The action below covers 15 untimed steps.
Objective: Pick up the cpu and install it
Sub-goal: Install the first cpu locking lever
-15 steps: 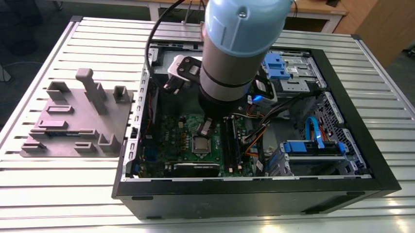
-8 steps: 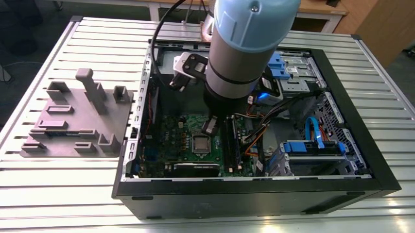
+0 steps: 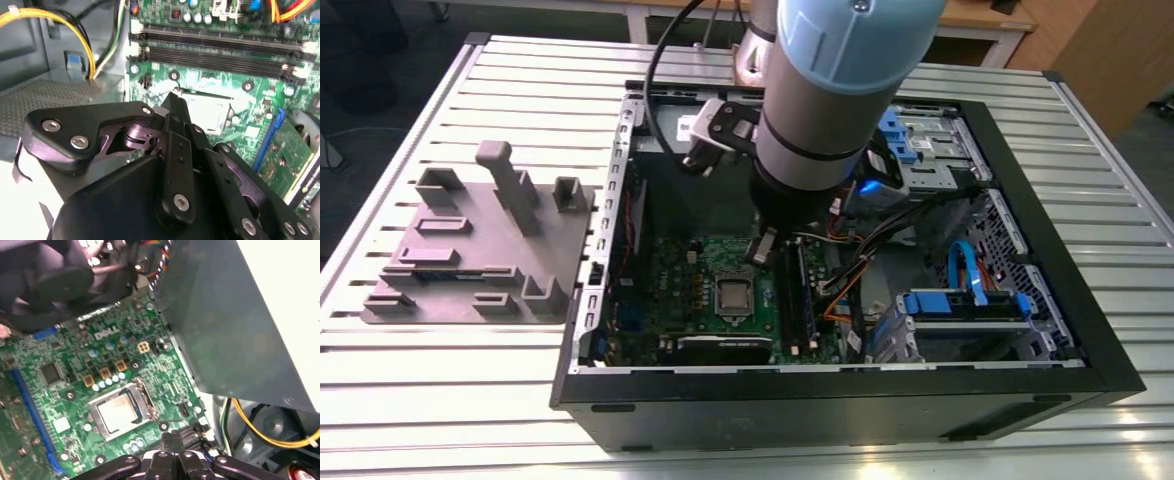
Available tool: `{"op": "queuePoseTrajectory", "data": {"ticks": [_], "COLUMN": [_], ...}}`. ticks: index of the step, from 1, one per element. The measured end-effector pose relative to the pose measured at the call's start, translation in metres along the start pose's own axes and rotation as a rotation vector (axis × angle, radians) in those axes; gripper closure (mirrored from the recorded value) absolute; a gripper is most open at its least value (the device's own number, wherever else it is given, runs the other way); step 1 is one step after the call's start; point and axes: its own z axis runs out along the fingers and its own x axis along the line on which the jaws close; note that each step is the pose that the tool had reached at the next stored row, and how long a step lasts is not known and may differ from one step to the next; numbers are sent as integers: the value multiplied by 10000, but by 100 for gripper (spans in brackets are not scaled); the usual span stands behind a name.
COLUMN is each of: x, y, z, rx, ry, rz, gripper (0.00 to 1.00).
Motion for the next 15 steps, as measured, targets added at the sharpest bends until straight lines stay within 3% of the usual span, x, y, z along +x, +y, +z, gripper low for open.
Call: {"op": "queuePoseTrajectory", "data": {"ticks": [8, 15], "x": [-128, -206], "y": [-24, -6], "z": [48, 94], "rx": [-7, -8], "ry": [-14, -17], "rz": [-1, 0], "gripper": [90, 90]}}
